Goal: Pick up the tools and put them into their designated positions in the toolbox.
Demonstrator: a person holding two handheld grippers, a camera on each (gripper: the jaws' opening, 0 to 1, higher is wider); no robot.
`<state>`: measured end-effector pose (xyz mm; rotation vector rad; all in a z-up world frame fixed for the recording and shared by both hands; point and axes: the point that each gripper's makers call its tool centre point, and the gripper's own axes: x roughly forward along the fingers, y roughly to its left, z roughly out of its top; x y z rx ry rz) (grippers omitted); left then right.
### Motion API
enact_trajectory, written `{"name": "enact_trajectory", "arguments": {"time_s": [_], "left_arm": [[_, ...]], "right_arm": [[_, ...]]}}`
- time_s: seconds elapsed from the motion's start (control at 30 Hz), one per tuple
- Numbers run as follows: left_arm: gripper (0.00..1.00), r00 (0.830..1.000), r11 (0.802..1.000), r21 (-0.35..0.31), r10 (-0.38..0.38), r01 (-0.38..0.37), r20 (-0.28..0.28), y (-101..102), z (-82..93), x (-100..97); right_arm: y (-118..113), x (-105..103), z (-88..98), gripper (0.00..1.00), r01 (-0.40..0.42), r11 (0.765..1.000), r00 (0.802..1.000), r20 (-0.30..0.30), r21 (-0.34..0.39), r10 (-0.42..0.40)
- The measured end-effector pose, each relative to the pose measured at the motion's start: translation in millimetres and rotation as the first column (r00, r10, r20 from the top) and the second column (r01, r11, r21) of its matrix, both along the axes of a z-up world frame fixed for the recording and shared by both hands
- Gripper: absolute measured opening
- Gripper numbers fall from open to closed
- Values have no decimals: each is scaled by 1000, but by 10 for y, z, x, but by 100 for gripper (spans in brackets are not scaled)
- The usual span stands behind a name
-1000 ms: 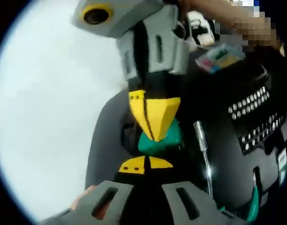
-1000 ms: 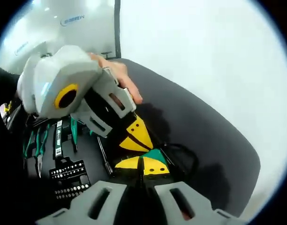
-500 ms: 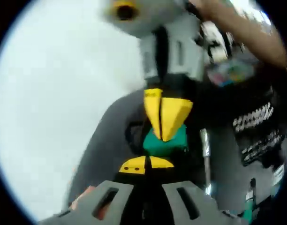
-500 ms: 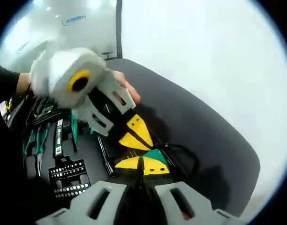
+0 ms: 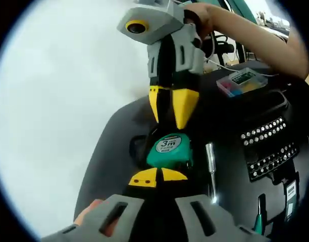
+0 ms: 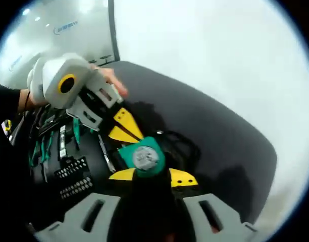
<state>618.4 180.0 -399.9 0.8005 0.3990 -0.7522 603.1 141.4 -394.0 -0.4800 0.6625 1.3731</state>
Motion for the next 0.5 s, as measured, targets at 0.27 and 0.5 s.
{"name": "enact_trajectory", "arguments": {"time_s": [0.27, 0.5], "left_arm": [[0, 988, 995, 40, -100, 96, 118, -137, 302, 7], [0, 981, 986, 80, -154, 145, 122, -233, 193, 37]], "right_arm": [[237, 2, -186, 39, -10, 1000, 999, -33, -14, 10], [156, 86, -201, 35, -50, 999, 999, -9, -18, 50]]}}
